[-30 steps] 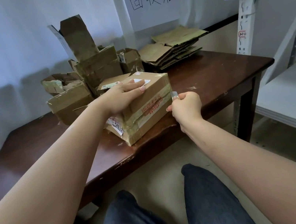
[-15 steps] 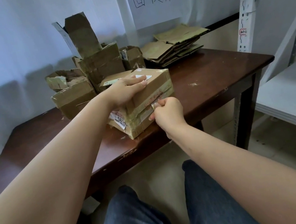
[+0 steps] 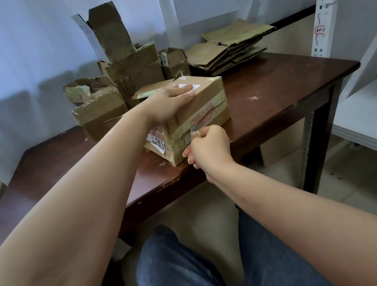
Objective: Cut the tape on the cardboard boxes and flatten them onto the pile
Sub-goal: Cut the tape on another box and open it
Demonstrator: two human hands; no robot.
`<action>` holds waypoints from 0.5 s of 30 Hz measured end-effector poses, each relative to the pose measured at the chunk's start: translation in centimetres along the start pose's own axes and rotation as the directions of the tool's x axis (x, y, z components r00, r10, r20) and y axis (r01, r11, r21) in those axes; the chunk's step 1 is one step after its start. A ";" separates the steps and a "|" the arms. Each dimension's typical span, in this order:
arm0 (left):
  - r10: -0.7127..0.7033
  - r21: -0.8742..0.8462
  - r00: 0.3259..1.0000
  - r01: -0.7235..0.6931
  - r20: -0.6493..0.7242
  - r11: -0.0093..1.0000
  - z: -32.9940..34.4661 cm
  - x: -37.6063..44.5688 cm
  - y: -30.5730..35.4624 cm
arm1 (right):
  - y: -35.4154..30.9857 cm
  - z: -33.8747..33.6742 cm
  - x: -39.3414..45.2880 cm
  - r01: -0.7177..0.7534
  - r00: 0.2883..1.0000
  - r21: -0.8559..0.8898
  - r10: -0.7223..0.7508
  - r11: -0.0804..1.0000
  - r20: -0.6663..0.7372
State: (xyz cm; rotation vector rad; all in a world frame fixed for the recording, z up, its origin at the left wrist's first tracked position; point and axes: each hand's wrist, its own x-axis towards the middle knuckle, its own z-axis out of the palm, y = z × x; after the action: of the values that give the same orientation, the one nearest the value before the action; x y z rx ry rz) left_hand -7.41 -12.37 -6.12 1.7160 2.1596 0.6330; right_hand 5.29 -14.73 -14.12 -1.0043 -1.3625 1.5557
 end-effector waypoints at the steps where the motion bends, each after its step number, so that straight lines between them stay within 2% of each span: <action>1: -0.002 0.000 1.000 0.002 -0.001 1.000 0.0 0.0 0.0 | -0.1 0.1 -0.1 0.002 1.000 0.000 -0.002 1.000 0.001; 8: 0.004 0.009 1.000 -0.004 0.006 1.000 -0.1 -0.2 0.2 | -0.2 0.6 -1.2 0.002 1.000 0.023 -0.002 1.000 0.019; 12: -0.010 0.008 1.000 0.010 0.002 1.000 -0.2 -0.3 0.3 | 0.0 1.6 -2.8 -0.029 0.994 0.037 0.025 0.999 0.102; 15: -0.017 0.007 1.000 0.017 0.007 1.000 -0.2 -0.5 0.3 | 0.3 1.9 -3.3 -0.037 0.993 0.059 0.031 0.998 0.111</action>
State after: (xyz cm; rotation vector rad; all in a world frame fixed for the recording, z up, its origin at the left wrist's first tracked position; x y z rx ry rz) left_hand -7.14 -12.84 -5.81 1.6993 2.1709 0.6151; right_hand 4.65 -18.53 -14.05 -0.9205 -1.3710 1.6895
